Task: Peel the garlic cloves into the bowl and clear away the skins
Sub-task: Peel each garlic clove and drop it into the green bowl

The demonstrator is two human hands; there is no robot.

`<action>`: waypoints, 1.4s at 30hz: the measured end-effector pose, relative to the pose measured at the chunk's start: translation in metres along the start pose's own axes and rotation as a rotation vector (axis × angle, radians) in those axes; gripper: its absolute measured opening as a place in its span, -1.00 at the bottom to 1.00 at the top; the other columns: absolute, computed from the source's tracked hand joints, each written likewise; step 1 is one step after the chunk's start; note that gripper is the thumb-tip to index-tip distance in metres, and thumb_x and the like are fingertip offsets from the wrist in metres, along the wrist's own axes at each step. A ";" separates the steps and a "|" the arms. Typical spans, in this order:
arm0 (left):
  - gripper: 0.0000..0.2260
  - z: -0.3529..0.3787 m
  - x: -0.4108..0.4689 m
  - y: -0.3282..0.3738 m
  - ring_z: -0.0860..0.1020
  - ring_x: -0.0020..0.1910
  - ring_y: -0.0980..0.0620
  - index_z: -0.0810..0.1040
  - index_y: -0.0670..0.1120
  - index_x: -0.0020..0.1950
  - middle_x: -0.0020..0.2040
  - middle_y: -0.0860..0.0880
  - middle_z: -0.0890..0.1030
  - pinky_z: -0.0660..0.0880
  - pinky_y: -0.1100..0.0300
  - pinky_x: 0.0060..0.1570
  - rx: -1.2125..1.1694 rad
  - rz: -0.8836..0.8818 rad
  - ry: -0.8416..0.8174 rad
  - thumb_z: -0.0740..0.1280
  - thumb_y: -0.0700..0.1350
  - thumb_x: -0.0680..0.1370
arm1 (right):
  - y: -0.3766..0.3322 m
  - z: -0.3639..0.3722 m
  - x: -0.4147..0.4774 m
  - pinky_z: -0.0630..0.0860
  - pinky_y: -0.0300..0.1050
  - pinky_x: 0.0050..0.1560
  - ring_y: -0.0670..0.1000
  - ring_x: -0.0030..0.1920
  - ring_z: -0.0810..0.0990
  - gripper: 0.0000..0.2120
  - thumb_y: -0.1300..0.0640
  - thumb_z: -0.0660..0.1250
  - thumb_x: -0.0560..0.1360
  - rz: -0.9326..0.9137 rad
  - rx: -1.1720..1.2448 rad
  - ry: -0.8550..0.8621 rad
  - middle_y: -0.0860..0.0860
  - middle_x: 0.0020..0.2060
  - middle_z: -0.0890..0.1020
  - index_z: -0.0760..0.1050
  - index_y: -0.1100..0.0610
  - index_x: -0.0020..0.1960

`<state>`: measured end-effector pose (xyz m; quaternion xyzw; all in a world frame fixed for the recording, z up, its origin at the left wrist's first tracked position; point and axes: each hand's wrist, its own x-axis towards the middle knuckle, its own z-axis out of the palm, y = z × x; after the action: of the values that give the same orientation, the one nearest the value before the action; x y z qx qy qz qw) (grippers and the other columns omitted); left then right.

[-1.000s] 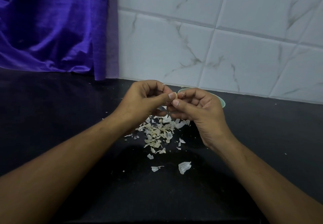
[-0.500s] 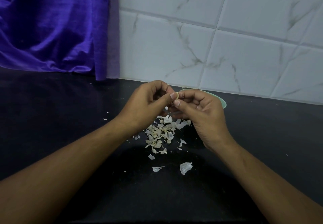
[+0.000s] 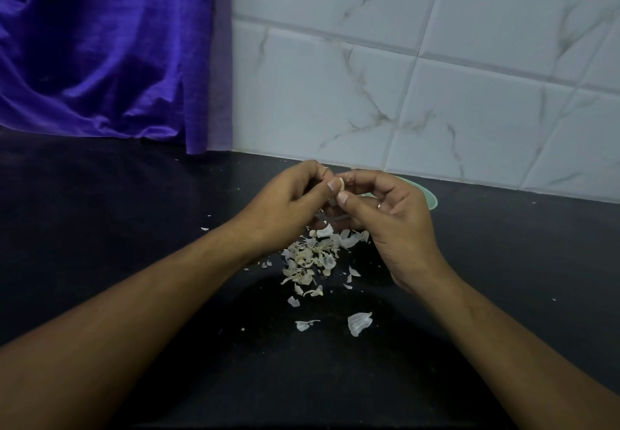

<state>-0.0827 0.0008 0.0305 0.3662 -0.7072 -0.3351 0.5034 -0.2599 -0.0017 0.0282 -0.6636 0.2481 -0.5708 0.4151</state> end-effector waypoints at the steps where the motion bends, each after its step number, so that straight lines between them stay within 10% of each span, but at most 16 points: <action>1: -0.79 0.000 0.000 0.001 0.64 -0.07 -0.01 0.54 -0.09 0.04 -0.08 -0.04 0.64 0.60 0.07 -0.09 0.014 0.004 0.002 0.29 0.06 0.65 | 0.000 -0.001 0.000 0.70 0.14 -0.04 0.20 -0.12 0.74 -0.84 0.39 0.41 0.56 -0.003 -0.012 0.010 0.17 -0.10 0.73 0.63 0.29 0.13; 13: -0.87 -0.003 -0.003 0.006 0.69 0.04 -0.23 0.57 -0.26 0.04 -0.01 -0.22 0.70 0.69 -0.15 0.01 -0.080 -0.057 0.103 0.40 -0.18 0.63 | -0.002 -0.002 0.003 0.71 0.08 -0.13 0.23 -0.10 0.75 -0.88 0.42 0.40 0.55 0.100 0.086 0.108 0.30 -0.08 0.68 0.54 0.33 0.07; 18: -0.88 -0.009 -0.001 0.009 0.68 -0.21 -0.03 0.55 -0.29 -0.06 -0.15 -0.26 0.70 0.65 0.11 -0.21 -0.068 -0.064 0.200 0.48 -0.30 0.54 | -0.003 -0.001 0.002 0.72 0.04 -0.14 0.21 -0.15 0.74 -0.87 0.44 0.38 0.54 0.132 0.110 0.105 0.33 -0.05 0.69 0.55 0.29 0.04; 24: -0.94 -0.009 -0.001 0.005 0.69 -0.09 -0.19 0.67 -0.09 0.02 -0.08 -0.16 0.70 0.68 -0.25 -0.03 0.019 -0.062 0.160 0.46 -0.24 0.58 | -0.004 -0.001 0.002 0.72 0.06 -0.12 0.17 -0.16 0.73 -0.90 0.37 0.36 0.57 0.177 0.110 0.098 0.21 -0.13 0.70 0.58 0.25 0.07; 34: -0.92 -0.006 -0.003 0.004 0.63 -0.28 0.17 0.70 0.03 -0.08 -0.24 0.09 0.70 0.60 0.21 -0.21 0.288 0.057 0.172 0.57 -0.08 0.50 | -0.004 0.001 0.001 0.70 -0.03 -0.15 0.13 -0.16 0.71 -0.91 0.27 0.48 0.48 0.253 0.169 0.075 0.21 -0.16 0.70 0.65 0.22 -0.02; 42: -0.91 -0.008 0.000 0.004 0.69 -0.14 -0.23 0.70 -0.09 -0.04 -0.13 -0.18 0.71 0.67 -0.21 -0.04 0.060 -0.014 0.146 0.55 -0.12 0.52 | -0.009 -0.001 0.002 0.70 -0.08 -0.18 0.08 -0.19 0.73 -0.89 0.29 0.44 0.53 0.284 0.195 0.070 0.19 -0.12 0.73 0.62 0.23 0.05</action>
<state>-0.0758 0.0023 0.0358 0.4096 -0.6758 -0.2894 0.5402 -0.2613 0.0011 0.0369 -0.5582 0.2971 -0.5507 0.5448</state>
